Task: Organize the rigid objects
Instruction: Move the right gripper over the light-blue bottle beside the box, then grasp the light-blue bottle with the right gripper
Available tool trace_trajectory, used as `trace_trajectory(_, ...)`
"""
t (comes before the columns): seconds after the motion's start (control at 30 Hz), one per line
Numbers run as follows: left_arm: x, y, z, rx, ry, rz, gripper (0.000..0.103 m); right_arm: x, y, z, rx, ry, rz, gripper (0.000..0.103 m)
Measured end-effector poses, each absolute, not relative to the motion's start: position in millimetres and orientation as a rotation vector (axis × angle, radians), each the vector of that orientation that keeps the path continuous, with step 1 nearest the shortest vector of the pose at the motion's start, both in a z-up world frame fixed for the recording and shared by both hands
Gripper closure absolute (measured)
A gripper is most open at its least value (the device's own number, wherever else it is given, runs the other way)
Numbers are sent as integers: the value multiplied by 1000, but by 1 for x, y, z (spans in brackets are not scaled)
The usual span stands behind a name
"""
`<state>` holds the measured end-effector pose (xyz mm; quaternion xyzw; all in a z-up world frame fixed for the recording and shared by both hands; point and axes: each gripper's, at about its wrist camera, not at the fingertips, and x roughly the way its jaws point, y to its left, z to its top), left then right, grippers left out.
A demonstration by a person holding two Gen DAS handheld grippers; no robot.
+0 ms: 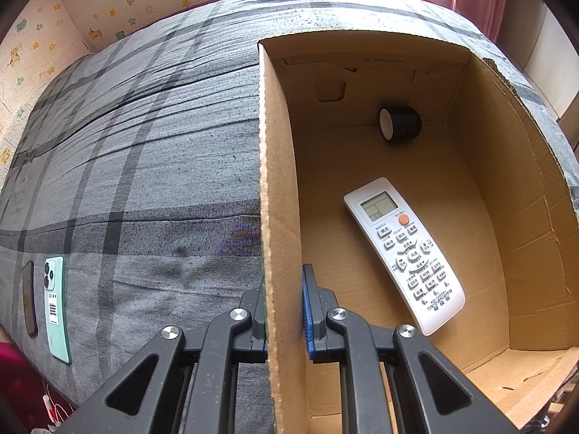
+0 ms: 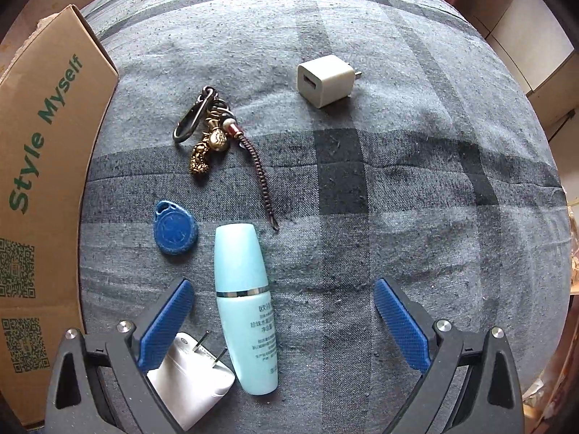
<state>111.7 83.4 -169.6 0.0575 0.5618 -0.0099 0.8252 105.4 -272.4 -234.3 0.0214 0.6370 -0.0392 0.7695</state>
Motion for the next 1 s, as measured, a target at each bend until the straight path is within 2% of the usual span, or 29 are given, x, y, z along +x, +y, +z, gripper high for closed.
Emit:
trace_trajectory(0.3, 112, 83, -170, 126, 1194, -19, 89, 108, -267, -225, 50, 1391, -84, 10)
trace_trajectory(0.4, 112, 83, -170, 124, 1194, -20, 89, 108, -264, -222, 48, 1393, -81, 15)
trace_trajectory(0.47, 112, 83, -170, 123, 1194, -19, 89, 108, -263, -221, 48, 1397, -86, 23)
trace_trajectory(0.53, 112, 83, -170, 123, 1195, -19, 89, 107, -262, -220, 63, 1403, -80, 40)
trace_trajectory(0.57, 112, 83, -170, 121, 1195, -19, 89, 107, -261, -219, 68, 1402, -75, 45)
trace_trajectory(0.63, 112, 83, -170, 121, 1195, -19, 89, 107, -260, -215, 74, 1390, -67, 67)
trace_trajectory(0.7, 113, 83, -170, 121, 1195, -20, 89, 107, -255, -212, 51, 1376, -59, 76)
trace_trajectory(1.0, 113, 82, -170, 121, 1194, -20, 89, 102, -252, -202, 98, 1381, -43, 76)
